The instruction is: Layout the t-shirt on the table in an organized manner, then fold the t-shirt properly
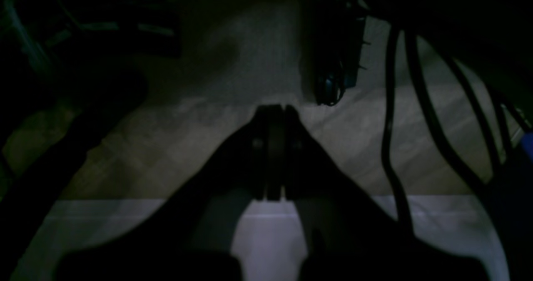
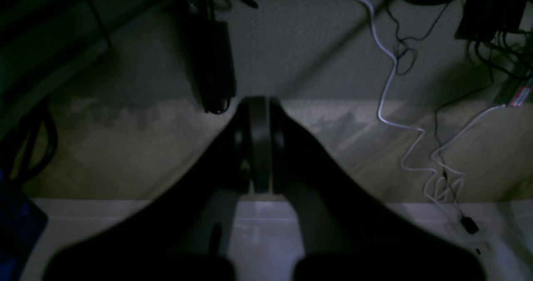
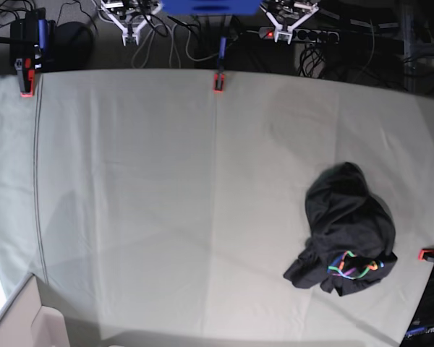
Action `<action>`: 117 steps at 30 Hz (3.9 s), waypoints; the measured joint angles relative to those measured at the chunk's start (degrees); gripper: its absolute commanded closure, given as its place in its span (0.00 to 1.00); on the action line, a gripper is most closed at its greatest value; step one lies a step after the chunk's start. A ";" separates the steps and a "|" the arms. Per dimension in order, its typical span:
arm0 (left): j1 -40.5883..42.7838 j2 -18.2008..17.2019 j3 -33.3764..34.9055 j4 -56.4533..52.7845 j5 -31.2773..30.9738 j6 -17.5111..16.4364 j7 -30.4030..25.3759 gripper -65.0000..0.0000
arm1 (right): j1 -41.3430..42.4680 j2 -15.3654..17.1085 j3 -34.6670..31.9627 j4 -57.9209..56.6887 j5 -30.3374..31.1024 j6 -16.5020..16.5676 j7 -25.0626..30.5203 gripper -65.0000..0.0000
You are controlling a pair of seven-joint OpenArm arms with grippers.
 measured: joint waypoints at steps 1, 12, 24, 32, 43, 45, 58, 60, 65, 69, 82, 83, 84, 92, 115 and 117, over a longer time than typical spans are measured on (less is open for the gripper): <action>0.00 -0.02 0.00 0.00 0.00 0.00 -0.07 1.00 | 0.13 -0.09 0.00 0.04 0.02 0.00 0.02 1.00; 0.00 -0.17 0.00 0.00 0.00 0.00 0.00 1.00 | 0.15 -0.39 0.00 0.13 0.02 0.00 0.20 1.00; 0.00 -0.11 -0.24 0.00 0.00 0.00 0.00 1.00 | 0.11 -0.44 0.39 0.13 0.02 0.00 0.22 1.00; -0.02 -0.46 -0.24 0.00 -0.02 -0.02 0.02 1.00 | 0.28 -0.13 0.11 0.13 0.02 0.00 0.22 1.00; 9.94 -1.03 -0.31 19.04 -0.04 0.00 0.37 1.00 | -3.04 0.17 0.13 3.52 0.00 0.00 4.83 1.00; 13.77 -2.14 -0.31 24.90 -0.07 -0.02 0.74 1.00 | -7.17 0.17 0.11 9.03 0.20 0.02 6.16 1.00; 35.10 -10.01 -0.42 60.26 -0.07 0.55 1.70 1.00 | -34.29 3.56 0.00 52.85 0.11 0.20 5.18 1.00; 38.49 -10.47 -1.36 66.40 0.00 0.00 1.44 1.00 | -37.68 4.68 -0.17 57.70 0.15 0.24 4.98 1.00; 47.21 -10.05 -9.62 80.32 0.02 0.66 1.99 1.00 | -45.55 6.51 -0.02 71.60 0.15 0.44 4.92 1.00; 51.23 -9.99 -13.03 90.71 -0.15 0.17 1.75 1.00 | -50.58 7.13 0.37 82.01 0.09 0.35 4.81 1.00; 47.78 -7.58 -14.91 101.48 -3.56 -0.04 1.62 1.00 | -48.00 6.95 -0.11 96.13 0.22 0.42 4.94 1.00; 47.28 -7.43 -15.28 102.18 -5.01 -0.35 1.53 0.99 | -46.93 6.93 -0.48 96.13 0.22 0.39 4.94 1.00; 46.53 -7.43 -15.89 102.55 -6.29 -0.17 1.68 0.96 | -45.70 7.02 -1.31 96.13 0.20 0.39 5.03 1.00; 35.76 -7.41 -19.61 102.53 -14.45 0.17 8.04 0.64 | -39.41 7.52 -9.84 96.30 0.20 0.42 5.35 0.66; 2.73 0.31 -31.32 77.42 -18.86 0.20 19.87 0.44 | -39.34 12.26 -12.57 95.95 0.22 0.42 4.70 0.55; 0.72 0.31 -31.45 74.73 -18.95 0.20 19.80 0.44 | -39.71 12.24 -12.57 95.95 0.22 0.42 4.50 0.55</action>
